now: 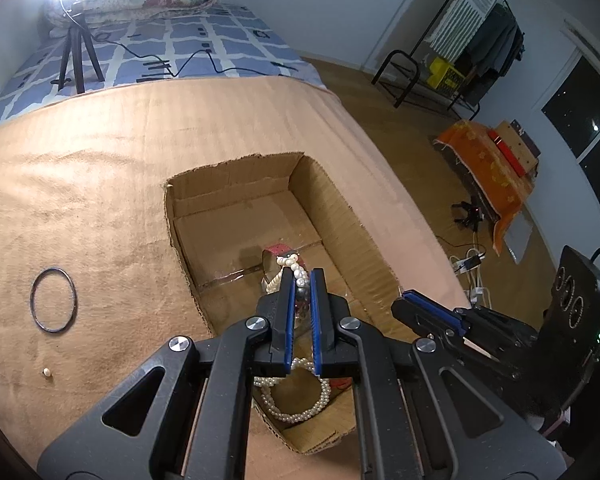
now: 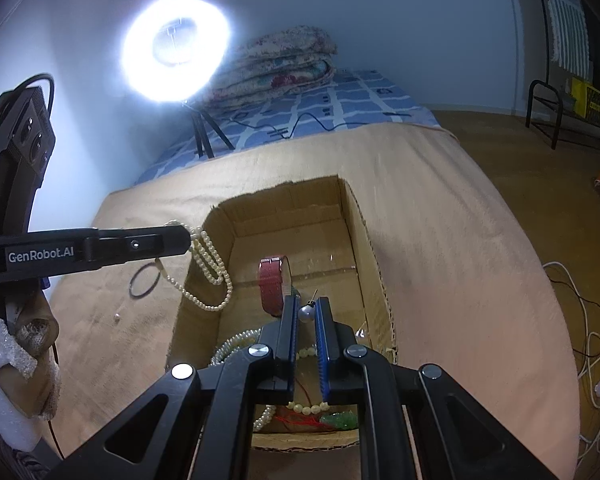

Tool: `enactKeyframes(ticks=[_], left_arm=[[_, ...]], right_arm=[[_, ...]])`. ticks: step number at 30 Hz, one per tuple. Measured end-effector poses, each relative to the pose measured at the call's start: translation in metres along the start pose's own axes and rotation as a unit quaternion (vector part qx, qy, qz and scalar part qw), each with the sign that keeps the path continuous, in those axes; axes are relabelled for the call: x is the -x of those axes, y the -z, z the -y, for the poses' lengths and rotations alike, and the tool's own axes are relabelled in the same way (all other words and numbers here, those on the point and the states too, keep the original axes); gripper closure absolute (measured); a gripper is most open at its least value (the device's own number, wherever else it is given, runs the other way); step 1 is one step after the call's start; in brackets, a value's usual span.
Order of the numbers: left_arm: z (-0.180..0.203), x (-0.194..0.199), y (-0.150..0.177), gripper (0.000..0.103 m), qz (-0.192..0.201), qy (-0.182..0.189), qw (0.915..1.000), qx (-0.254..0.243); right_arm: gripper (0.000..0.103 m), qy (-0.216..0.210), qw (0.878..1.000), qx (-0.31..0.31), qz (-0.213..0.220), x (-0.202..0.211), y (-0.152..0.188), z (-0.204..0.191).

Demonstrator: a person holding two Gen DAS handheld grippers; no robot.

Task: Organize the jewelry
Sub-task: 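Carry the pearl strand and earring with both tools over the box, then open both tools to drop the strand and earring into the box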

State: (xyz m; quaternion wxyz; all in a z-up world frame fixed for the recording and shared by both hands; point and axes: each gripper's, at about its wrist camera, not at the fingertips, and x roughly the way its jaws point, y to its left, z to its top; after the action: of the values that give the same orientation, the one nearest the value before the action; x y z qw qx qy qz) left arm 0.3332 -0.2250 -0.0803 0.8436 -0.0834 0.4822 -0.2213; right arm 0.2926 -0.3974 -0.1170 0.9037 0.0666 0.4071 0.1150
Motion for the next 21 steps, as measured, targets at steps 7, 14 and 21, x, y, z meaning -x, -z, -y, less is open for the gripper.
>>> enactKeyframes(ticks=[7,14,21], left_arm=[[-0.003,-0.020,0.006,0.099,-0.014,-0.019,0.9997,-0.001],[-0.006,-0.029,0.009,0.099,-0.022,-0.031,0.9993,-0.002],[-0.005,-0.030,0.009,0.099,-0.021,-0.035,0.9992,-0.001]], right_arm=[[0.097,0.006,1.000,0.008,-0.018,-0.012,0.004,-0.002],[0.097,0.009,1.000,0.006,-0.025,-0.015,0.007,-0.001],[0.096,0.012,0.999,0.007,-0.032,-0.019,0.007,-0.002]])
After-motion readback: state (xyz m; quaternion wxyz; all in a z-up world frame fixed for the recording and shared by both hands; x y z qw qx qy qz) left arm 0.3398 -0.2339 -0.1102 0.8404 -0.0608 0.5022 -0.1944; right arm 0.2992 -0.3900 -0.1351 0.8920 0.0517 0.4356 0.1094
